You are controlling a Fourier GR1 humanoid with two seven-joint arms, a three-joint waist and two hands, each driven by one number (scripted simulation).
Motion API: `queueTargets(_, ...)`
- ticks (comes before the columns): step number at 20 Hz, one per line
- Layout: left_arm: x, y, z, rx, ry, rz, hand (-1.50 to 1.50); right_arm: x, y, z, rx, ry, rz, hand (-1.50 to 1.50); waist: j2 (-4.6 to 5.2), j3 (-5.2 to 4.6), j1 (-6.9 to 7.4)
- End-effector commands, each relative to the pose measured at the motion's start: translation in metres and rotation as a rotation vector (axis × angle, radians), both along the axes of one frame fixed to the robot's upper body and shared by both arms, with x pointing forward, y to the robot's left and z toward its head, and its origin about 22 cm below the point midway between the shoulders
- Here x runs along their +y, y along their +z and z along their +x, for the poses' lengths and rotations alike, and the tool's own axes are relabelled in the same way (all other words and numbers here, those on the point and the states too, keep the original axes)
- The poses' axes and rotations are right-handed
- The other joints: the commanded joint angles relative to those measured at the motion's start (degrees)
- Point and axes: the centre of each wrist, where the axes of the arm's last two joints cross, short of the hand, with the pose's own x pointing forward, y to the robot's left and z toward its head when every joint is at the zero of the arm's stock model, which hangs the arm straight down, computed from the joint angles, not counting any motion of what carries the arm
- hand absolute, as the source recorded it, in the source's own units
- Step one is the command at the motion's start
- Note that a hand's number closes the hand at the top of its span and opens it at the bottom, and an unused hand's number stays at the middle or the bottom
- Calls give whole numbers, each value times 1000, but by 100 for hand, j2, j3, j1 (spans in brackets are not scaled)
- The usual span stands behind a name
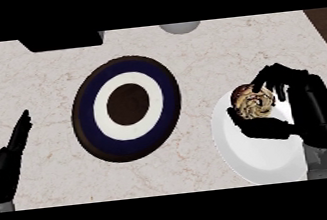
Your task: Pick the cupcake from the plate and place it in the plate
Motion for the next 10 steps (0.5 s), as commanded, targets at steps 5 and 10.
queueTargets(5, -2, 4, 12, 1, -9, -15, 0, 66, 54, -12, -2, 118, 40, 150, 20, 2, 41)
queueTargets(10, 9, 4, -4, 0, -34, 3, 0, 139, 55, 15, 84, 145, 58, 150, 25, 0, 118)
